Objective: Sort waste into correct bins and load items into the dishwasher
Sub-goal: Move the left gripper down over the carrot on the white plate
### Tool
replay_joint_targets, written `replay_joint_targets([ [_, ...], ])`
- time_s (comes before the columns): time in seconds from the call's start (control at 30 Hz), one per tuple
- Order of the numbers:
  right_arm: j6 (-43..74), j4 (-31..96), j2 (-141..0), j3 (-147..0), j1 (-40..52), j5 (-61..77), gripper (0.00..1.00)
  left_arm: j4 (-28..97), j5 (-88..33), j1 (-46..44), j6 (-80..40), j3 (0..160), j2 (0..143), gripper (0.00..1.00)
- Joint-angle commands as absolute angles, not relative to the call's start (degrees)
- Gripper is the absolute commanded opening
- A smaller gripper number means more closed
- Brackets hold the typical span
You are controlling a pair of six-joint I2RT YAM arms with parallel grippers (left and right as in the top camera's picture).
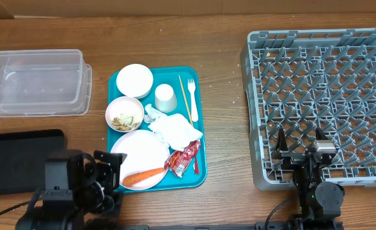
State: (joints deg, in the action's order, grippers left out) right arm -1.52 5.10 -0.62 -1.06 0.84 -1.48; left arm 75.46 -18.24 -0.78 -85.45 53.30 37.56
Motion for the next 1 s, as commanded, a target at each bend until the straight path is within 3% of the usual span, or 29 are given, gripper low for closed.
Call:
replay_joint_targets([
  [0.0, -1.7, 4.7, -0.2, -0.4, 1.2, -1.3, 1.0, 71.0, -22.3, -0.9, -89.0, 49.8, 37.5, 1.0],
  [0.27, -1.7, 4.7, -0.2, -0.4, 1.2, -1.3, 1.0, 70.9, -7.7, -0.9, -88.7, 47.9, 37.5, 1.0],
  [0.47, -1.7, 4.7, -0.2, -0.4, 1.2, -1.3, 1.0, 70.7, -14.1, -0.9, -89.0, 46.4, 38.9, 1.0],
  [0.67, -1.7, 4.7, -0.2, -0.4, 1.2, -1.3, 1.0, 62.1, -22.1, -0.9, -89.7, 42.0, 46.9, 0.99],
  [0.97, -1.7, 4.7, -0.2, -0.4, 1.2, -1.3, 1.0, 59.7, -21.4, -5.2, -88.5, 42.0, 61.3, 0.96],
])
